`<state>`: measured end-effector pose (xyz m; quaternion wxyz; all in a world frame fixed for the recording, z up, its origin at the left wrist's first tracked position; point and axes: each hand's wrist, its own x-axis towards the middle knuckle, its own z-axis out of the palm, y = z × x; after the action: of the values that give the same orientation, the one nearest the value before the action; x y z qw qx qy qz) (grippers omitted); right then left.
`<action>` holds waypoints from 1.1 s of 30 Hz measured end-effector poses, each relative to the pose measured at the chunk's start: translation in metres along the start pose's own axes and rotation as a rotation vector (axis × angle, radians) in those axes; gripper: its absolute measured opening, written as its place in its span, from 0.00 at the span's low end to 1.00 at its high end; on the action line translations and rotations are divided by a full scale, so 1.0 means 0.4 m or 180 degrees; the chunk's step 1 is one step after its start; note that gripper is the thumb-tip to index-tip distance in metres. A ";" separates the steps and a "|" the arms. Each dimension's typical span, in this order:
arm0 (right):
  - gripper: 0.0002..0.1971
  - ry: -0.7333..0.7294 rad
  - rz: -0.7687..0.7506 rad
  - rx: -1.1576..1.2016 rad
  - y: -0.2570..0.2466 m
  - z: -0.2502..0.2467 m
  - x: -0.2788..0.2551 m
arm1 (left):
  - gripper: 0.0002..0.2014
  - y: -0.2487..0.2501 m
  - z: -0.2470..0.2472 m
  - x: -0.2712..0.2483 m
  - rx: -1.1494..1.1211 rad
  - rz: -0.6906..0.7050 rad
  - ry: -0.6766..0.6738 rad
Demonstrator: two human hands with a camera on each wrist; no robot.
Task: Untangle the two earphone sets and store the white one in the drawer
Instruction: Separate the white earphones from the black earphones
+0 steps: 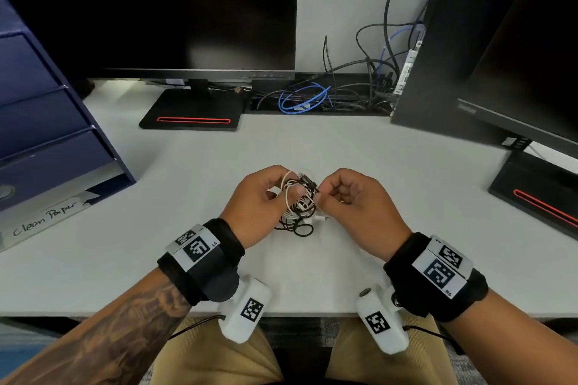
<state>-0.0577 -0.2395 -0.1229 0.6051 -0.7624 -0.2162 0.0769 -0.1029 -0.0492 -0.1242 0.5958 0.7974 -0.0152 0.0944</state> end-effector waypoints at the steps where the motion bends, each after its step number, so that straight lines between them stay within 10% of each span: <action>1: 0.05 -0.0014 0.0041 0.0042 -0.001 0.000 -0.001 | 0.04 0.000 0.001 0.000 0.0025 0.0005 0.0034; 33: 0.06 -0.0070 0.0141 0.0115 -0.012 -0.003 0.003 | 0.11 0.015 0.007 0.009 -0.1171 -0.0415 0.0548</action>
<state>-0.0571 -0.2391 -0.1179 0.6145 -0.7550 -0.2045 0.1025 -0.0997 -0.0532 -0.1186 0.7352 0.6635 0.0705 0.1191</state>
